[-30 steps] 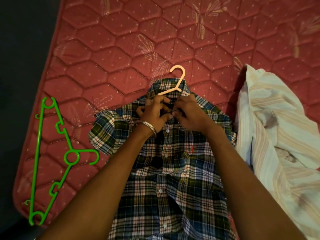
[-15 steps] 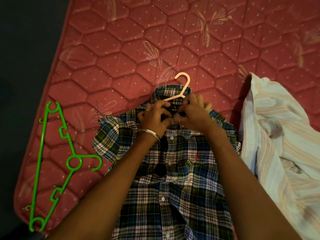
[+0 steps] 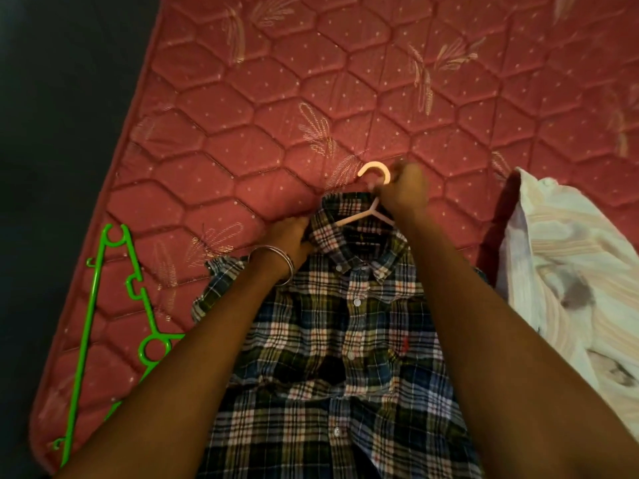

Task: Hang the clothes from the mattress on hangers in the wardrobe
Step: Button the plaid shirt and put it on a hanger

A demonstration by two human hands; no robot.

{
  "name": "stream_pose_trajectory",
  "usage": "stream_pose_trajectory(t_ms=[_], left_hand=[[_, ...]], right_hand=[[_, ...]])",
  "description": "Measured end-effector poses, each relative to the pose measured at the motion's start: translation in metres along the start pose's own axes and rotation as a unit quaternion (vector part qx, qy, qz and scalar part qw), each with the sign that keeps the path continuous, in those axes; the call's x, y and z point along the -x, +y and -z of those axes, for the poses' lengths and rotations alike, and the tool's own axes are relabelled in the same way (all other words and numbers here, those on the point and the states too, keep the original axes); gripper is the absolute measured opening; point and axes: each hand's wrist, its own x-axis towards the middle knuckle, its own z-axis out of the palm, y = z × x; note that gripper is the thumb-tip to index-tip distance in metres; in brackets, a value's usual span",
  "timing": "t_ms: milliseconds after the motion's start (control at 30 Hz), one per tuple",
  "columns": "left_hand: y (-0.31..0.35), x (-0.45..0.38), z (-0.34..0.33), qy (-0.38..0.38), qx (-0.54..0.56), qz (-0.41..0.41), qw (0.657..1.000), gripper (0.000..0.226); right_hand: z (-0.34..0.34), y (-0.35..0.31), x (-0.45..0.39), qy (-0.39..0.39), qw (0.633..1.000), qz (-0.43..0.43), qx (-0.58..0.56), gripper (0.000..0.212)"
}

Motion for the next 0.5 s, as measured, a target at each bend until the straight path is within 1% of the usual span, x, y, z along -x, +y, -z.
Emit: stream_pose_trajectory(t_ms=[33, 100, 200, 233, 333, 400, 467, 500], left_hand=[[0.001, 0.002, 0.001, 0.011, 0.037, -0.002, 0.999, 0.049], [0.003, 0.009, 0.007, 0.050, 0.105, -0.005, 0.993, 0.040], [0.016, 0.026, 0.023, 0.116, 0.173, -0.038, 0.977, 0.030], [0.026, 0.033, 0.032, 0.147, 0.172, -0.056, 0.972, 0.028], [0.053, 0.051, 0.046, 0.254, 0.104, -0.121, 0.954, 0.027], [0.084, 0.074, 0.057, 0.282, 0.058, -0.182, 0.940, 0.024], [0.113, 0.097, 0.068, 0.289, 0.023, -0.223, 0.931, 0.024], [0.121, 0.107, 0.074, 0.291, 0.020, -0.219, 0.931, 0.024]], right_hand=[[0.005, -0.005, -0.003, 0.005, 0.999, -0.001, -0.049, 0.025], [0.019, -0.017, -0.002, -0.004, 0.994, 0.038, -0.099, 0.010], [0.054, -0.033, 0.020, -0.047, 0.967, 0.064, -0.244, 0.013], [0.069, -0.038, 0.033, -0.049, 0.956, 0.074, -0.280, 0.011], [0.095, -0.042, 0.067, -0.051, 0.938, 0.071, -0.334, 0.011], [0.117, -0.053, 0.093, -0.084, 0.938, 0.073, -0.329, 0.008], [0.142, -0.069, 0.111, -0.116, 0.944, 0.078, -0.300, 0.022], [0.156, -0.078, 0.118, -0.124, 0.944, 0.087, -0.294, 0.026]])
